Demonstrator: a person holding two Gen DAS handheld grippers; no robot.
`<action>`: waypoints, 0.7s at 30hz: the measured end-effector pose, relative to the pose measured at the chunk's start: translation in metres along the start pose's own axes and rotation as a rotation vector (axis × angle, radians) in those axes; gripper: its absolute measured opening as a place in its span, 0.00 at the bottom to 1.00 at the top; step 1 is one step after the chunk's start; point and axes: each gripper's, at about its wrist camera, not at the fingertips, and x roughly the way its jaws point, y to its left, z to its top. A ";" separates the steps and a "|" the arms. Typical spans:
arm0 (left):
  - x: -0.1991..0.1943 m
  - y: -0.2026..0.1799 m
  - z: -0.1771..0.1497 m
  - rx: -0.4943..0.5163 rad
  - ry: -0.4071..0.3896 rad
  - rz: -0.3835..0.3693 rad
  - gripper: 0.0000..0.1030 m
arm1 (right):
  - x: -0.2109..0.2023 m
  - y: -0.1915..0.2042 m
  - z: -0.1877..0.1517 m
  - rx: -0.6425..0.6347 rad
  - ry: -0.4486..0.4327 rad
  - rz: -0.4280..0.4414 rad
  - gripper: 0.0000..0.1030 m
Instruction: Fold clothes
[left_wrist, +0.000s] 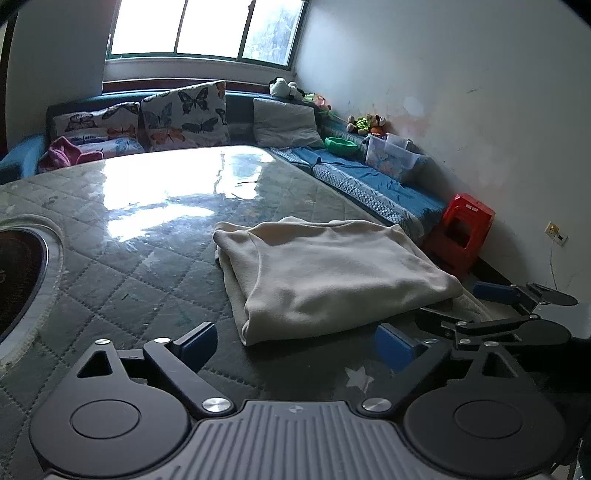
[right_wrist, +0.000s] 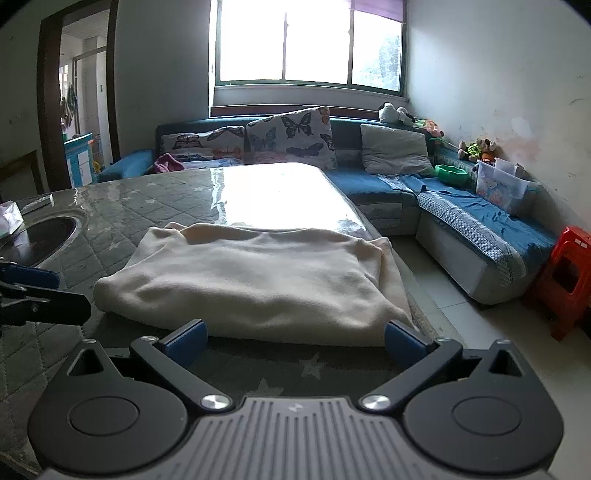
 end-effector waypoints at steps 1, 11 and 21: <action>-0.002 -0.001 -0.001 0.005 -0.006 0.002 0.96 | -0.001 0.001 -0.001 0.000 -0.002 -0.002 1.00; -0.014 -0.003 -0.009 0.018 -0.021 0.008 1.00 | -0.016 0.008 -0.008 0.019 -0.042 -0.007 1.00; -0.024 -0.004 -0.019 0.034 -0.029 0.034 1.00 | -0.026 0.014 -0.017 0.047 -0.052 -0.013 1.00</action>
